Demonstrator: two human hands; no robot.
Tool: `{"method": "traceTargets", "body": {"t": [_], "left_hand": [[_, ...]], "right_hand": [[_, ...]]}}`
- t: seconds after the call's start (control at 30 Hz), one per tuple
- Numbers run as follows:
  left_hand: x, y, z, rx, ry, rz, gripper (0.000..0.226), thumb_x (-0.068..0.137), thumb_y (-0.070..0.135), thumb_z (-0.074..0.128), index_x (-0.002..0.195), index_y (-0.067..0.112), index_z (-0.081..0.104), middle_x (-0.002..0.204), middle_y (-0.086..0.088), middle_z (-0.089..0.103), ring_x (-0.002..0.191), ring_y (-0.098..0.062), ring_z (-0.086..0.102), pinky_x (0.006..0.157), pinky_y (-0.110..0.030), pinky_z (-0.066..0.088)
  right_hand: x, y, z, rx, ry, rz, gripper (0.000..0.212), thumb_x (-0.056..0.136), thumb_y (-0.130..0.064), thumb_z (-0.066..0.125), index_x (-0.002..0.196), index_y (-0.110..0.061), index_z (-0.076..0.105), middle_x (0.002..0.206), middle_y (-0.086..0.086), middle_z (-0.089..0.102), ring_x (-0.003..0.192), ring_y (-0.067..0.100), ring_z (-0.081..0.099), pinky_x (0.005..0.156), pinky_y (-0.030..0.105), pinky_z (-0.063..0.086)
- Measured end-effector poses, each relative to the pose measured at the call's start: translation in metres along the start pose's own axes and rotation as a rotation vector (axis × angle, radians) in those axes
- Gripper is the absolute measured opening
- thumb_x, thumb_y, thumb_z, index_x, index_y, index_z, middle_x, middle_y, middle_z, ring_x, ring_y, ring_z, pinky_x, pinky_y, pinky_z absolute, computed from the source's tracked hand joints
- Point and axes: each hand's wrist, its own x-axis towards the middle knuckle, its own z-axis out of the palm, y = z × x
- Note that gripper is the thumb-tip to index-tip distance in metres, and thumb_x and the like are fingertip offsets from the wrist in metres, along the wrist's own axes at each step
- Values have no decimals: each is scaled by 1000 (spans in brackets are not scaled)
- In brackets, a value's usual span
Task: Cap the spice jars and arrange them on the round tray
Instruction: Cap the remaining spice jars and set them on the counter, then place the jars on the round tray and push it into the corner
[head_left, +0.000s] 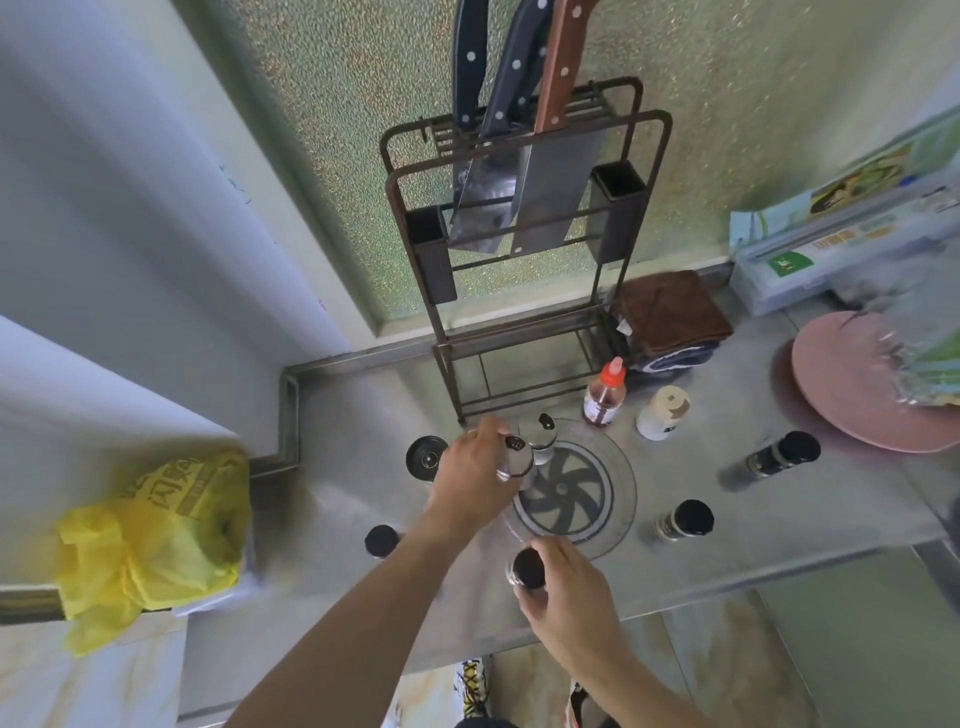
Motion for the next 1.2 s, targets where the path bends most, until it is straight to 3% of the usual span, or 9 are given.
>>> {"method": "traceTargets", "body": {"t": [0.2, 0.4, 0.57, 0.9, 1.07, 1.2], "left_hand": [[15, -7, 20, 31, -47, -17, 52, 79, 23, 76, 124, 15, 50, 101, -6, 70, 100, -30, 65, 84, -39, 49], [17, -12, 27, -23, -88, -56, 50, 81, 13, 72, 127, 15, 54, 115, -6, 71, 108, -30, 64, 87, -35, 48], [14, -20, 21, -133, -153, -100, 71, 80, -8, 58, 145, 18, 42, 140, -11, 58, 132, -29, 52, 109, -44, 44], [7, -21, 24, -195, -122, -146, 64, 81, -8, 47, 140, 16, 47, 134, -12, 63, 125, -31, 59, 104, -43, 49], [7, -6, 13, -140, 18, -92, 67, 78, -16, 46, 135, 19, 54, 130, -8, 63, 120, -27, 60, 102, -45, 51], [41, 34, 6, -169, 103, 51, 49, 92, 11, 64, 137, 24, 50, 129, -4, 64, 117, -21, 62, 104, -41, 51]], "right_hand": [[19, 4, -22, 110, 194, 64, 43, 73, -24, 87, 107, -17, 62, 96, -1, 66, 80, 18, 70, 65, 33, 61], [57, 2, -6, 125, 202, 144, 40, 75, -25, 85, 107, -13, 63, 96, 4, 68, 86, 24, 70, 73, 41, 60], [73, -5, 7, 136, 205, 163, 37, 75, -25, 85, 103, -14, 64, 96, 4, 72, 88, 25, 70, 76, 42, 59], [81, -9, 21, 195, 166, 151, 45, 75, -21, 85, 111, -17, 59, 103, 1, 75, 96, 22, 72, 84, 44, 57], [74, 12, -28, 170, 247, 125, 29, 83, -13, 77, 107, -20, 62, 98, -4, 72, 89, 18, 71, 78, 36, 60], [98, 54, -111, 110, 447, 248, 36, 79, -18, 83, 108, -14, 62, 101, 3, 70, 86, 22, 69, 76, 38, 58]]}}
